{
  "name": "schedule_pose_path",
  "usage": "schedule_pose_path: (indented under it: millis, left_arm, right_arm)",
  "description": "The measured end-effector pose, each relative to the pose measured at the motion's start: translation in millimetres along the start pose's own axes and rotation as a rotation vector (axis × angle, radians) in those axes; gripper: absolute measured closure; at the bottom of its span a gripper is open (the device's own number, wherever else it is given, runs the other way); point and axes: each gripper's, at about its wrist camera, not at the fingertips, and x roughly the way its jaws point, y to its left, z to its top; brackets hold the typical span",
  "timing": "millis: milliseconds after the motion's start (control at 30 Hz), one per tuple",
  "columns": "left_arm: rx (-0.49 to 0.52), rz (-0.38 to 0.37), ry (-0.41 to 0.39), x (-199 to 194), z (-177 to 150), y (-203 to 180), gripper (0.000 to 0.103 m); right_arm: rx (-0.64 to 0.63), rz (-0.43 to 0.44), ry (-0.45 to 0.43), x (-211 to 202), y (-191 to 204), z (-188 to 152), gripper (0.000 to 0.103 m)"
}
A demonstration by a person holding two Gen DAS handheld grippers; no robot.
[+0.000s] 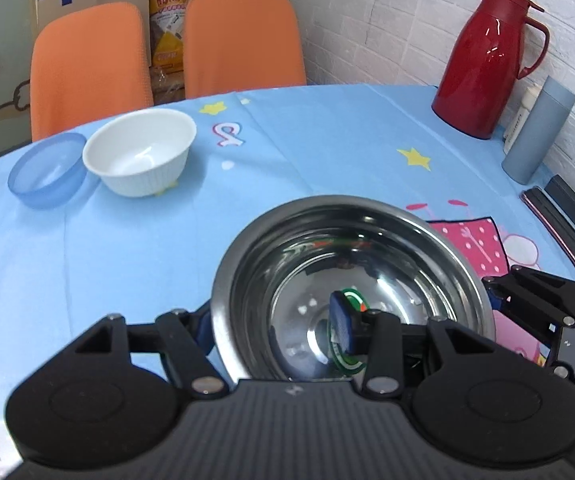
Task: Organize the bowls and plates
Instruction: 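Carry the steel bowl onto the plate stack and open the right gripper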
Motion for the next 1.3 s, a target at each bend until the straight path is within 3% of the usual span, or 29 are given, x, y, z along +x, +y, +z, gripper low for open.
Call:
schedule_pose_path:
  millis: [333, 433, 567, 767, 933, 1300]
  left_arm:
    - [-0.011, 0.011, -0.021, -25.6, -53.4, -15.6, 0.06]
    - [-0.049, -0.02, -0.018, -22.1, -62.3, -16.6, 0.049]
    - [-0.042, -0.009, -0.012, -10.5, -71.8, -21.8, 0.048]
    - [-0.044, 0.007, -0.041, -17.7, -70.3, -20.9, 0.03]
    - [-0.051, 0.058, -0.106, -45.9, -60.5, -11.4, 0.03]
    - [-0.042, 0.083, -0.201, -77.1, -34.7, 5.5, 0.03]
  right_arm:
    - [0.009, 0.003, 0.01, -28.0, 18.7, -40.4, 0.0]
    - [0.05, 0.015, 0.025, -27.0, 15.3, -50.9, 0.0]
    - [0.05, -0.002, 0.04, -23.9, 14.2, -62.1, 0.0]
    - [0.076, -0.006, 0.037, -31.0, 6.0, -67.7, 0.0]
    - [0.205, 0.032, -0.014, -58.2, -16.8, -74.9, 0.0]
    - [0.257, -0.089, -0.093, -74.3, -47.0, -46.9, 0.0]
